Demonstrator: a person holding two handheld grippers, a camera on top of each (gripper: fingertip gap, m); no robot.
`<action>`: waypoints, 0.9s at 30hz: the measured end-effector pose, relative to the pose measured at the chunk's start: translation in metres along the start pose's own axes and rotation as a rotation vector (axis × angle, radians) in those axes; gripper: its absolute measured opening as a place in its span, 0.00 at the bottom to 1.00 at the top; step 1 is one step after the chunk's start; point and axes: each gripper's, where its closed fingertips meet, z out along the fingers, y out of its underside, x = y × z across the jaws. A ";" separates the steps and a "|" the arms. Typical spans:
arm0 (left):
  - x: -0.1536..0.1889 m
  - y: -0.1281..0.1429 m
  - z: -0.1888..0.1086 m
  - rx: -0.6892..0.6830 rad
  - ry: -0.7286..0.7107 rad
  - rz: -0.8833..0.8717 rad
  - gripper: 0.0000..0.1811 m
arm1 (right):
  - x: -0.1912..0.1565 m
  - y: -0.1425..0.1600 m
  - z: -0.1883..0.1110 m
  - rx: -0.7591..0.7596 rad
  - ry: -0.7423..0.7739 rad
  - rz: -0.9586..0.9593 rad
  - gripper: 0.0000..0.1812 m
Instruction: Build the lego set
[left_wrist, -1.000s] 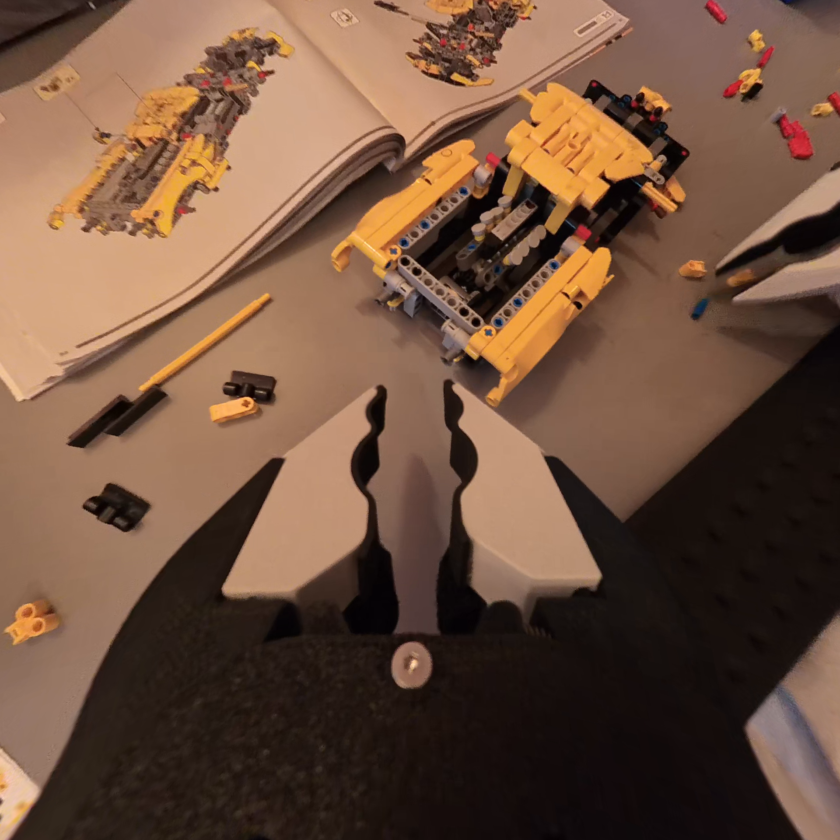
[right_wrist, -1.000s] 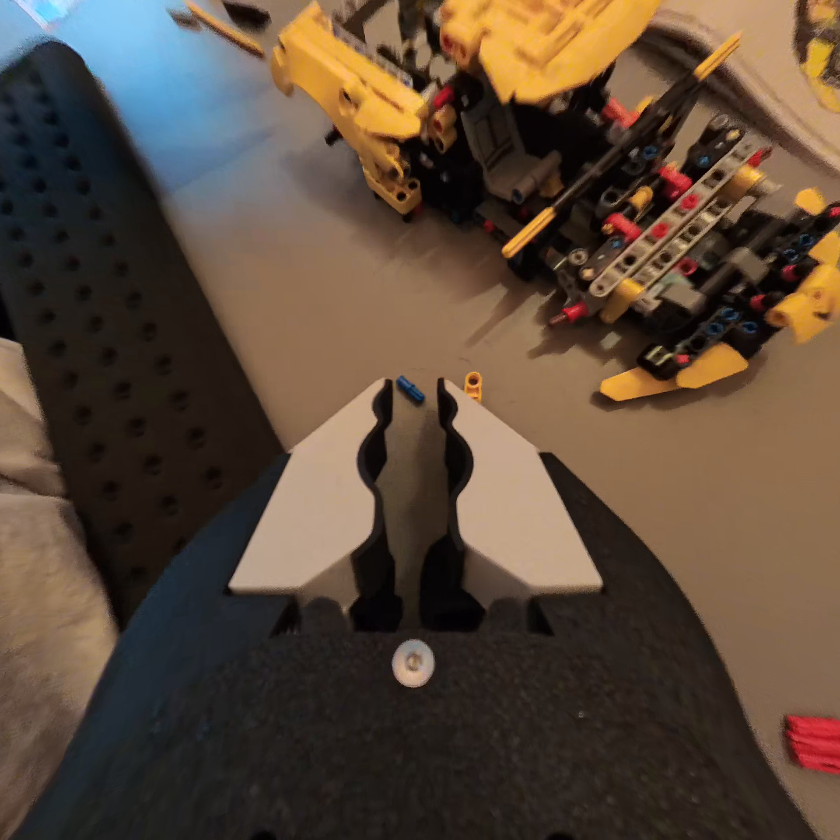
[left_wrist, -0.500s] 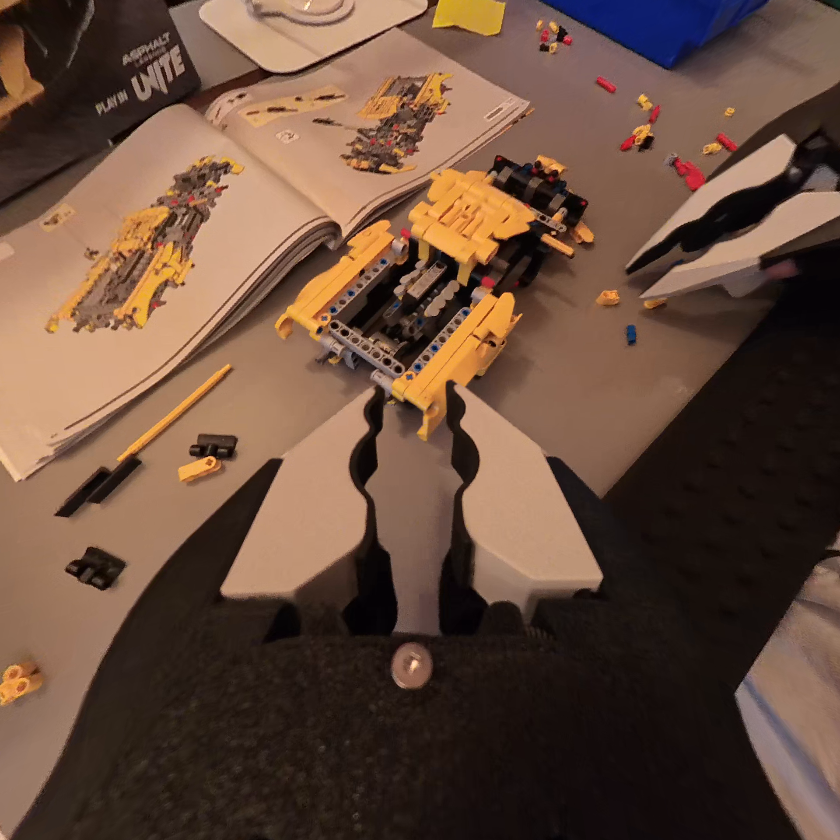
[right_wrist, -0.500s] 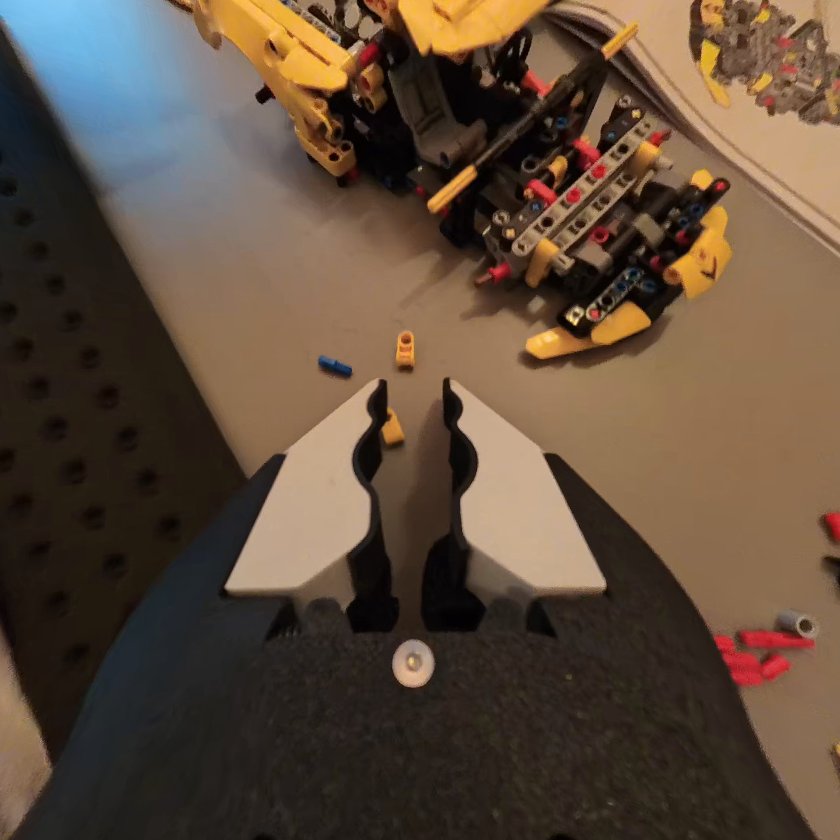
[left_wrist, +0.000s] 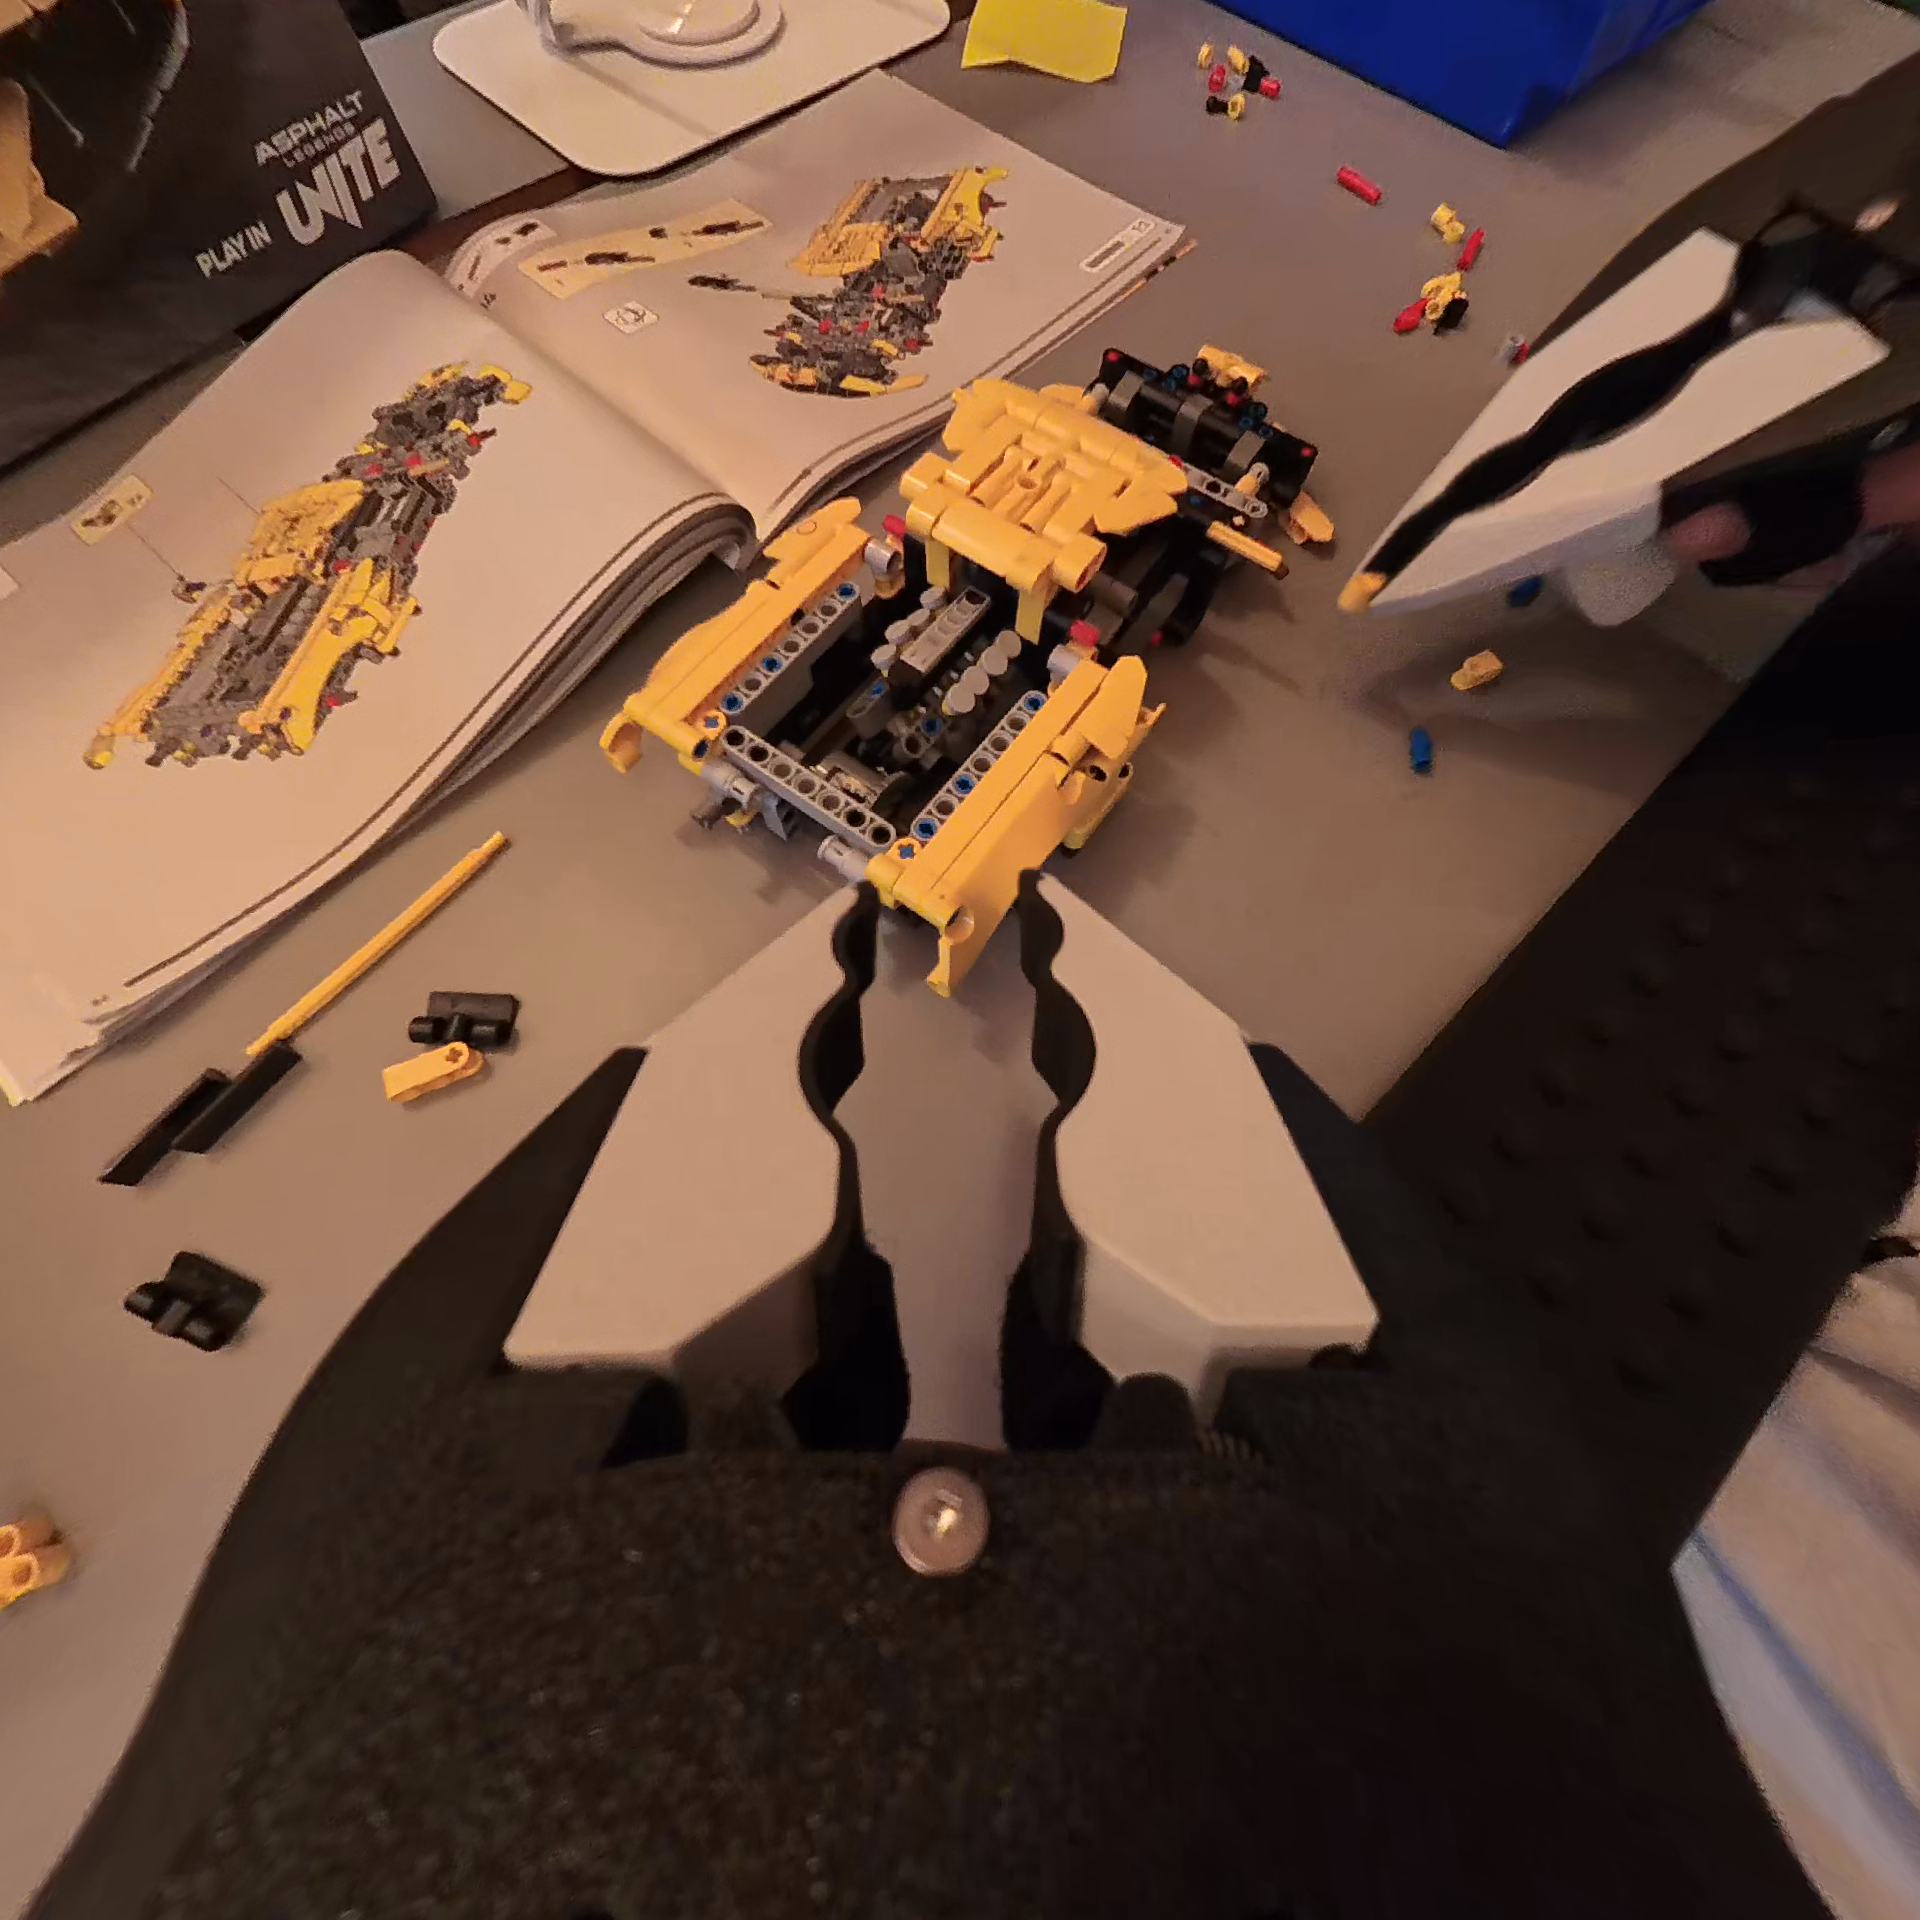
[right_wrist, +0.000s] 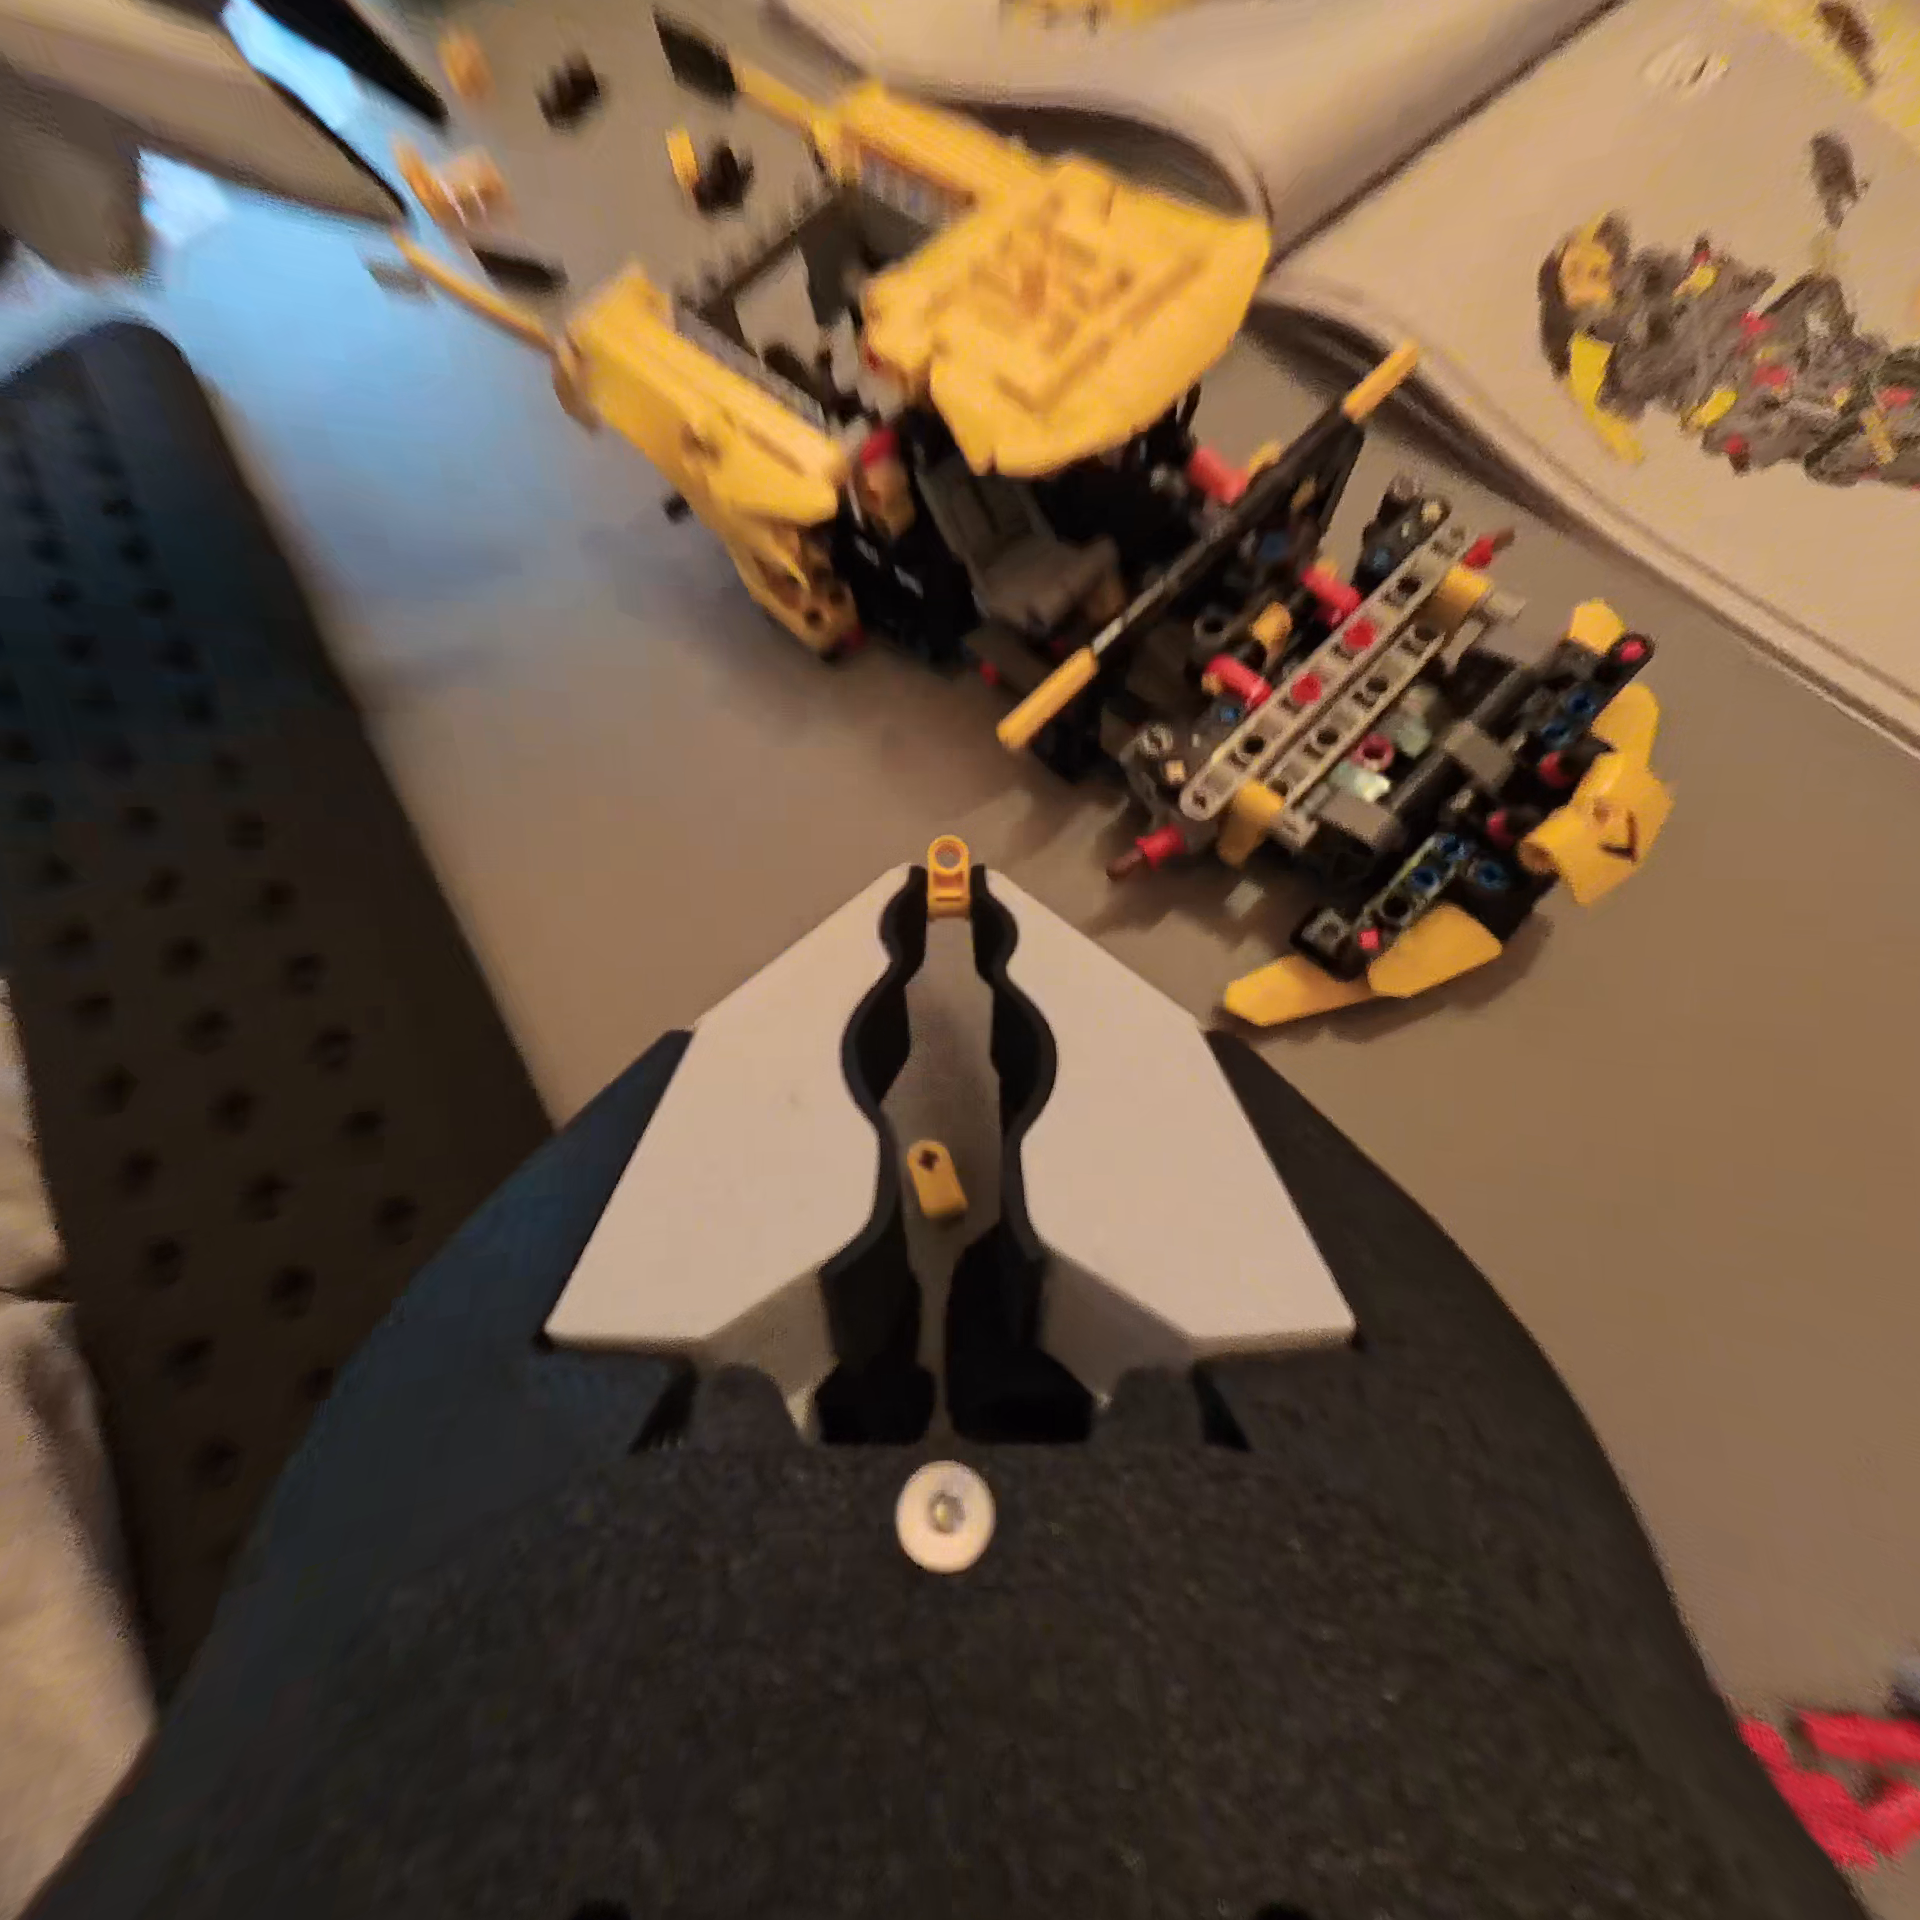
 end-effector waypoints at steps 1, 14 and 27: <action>-0.001 -0.001 0.001 0.004 -0.003 0.005 0.15 | -0.003 -0.008 -0.002 0.034 -0.033 0.035 0.04; -0.007 -0.005 0.004 0.052 0.042 -0.015 0.15 | -0.036 -0.086 -0.025 0.414 -0.538 0.519 0.04; 0.066 -0.084 0.036 0.254 0.106 0.262 0.15 | -0.033 -0.115 -0.038 0.630 -0.836 0.950 0.04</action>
